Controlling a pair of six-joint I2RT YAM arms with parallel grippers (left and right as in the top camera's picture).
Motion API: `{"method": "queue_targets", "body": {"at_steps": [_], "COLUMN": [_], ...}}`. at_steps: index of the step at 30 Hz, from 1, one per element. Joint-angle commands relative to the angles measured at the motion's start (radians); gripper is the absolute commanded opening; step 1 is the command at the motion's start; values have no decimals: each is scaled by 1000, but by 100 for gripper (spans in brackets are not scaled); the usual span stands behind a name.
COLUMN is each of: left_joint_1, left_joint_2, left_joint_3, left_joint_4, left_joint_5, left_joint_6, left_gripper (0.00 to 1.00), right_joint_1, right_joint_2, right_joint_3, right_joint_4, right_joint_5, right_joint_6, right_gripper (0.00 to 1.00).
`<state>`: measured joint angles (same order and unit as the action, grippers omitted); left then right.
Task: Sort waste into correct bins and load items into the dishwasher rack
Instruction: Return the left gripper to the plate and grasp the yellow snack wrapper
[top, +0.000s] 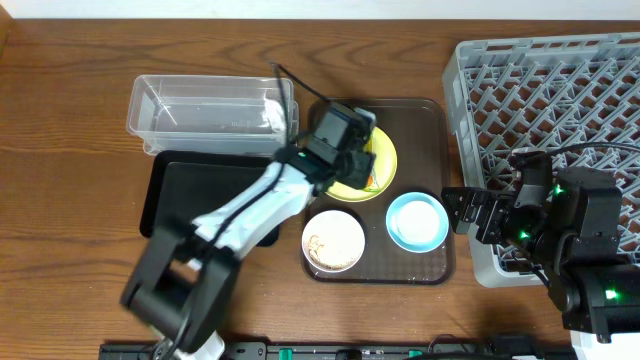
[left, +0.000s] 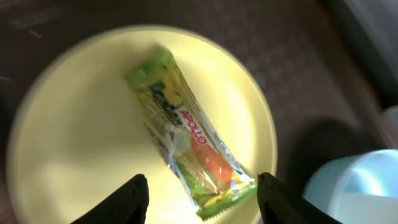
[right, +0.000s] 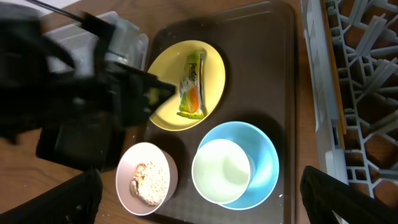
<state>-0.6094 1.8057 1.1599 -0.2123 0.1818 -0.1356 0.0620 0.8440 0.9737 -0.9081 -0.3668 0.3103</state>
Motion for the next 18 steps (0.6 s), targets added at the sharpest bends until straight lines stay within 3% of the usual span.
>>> {"method": "queue_targets", "body": {"at_steps": [1,7,9,12,18], "left_joint_1": [-7,-7,-8,-5,49], "left_joint_2": [77,159,162,153,40], "left_joint_3": [4,4,4,6,18], "left_joint_4": [21,39,41,43,41], "left_joint_5": [5,6,6,17,17], "left_joint_6": [26,-78,-112,-114,-149], "left_gripper": [58,57,47,9,6], "right_joint_1": [-16,-16,-16,-16,-16], "right_joint_2": [0,0,0,0,0], "right_joint_3": [23,23,23,23,23], "right_joint_4": [-1,-7,-10,-11,-11], "right_joint_5": [-4,-4,-4,-4,-4], "right_joint_6": [-12,-12,-12,-12,-12], "right_gripper": [99,99,99,99,99]}}
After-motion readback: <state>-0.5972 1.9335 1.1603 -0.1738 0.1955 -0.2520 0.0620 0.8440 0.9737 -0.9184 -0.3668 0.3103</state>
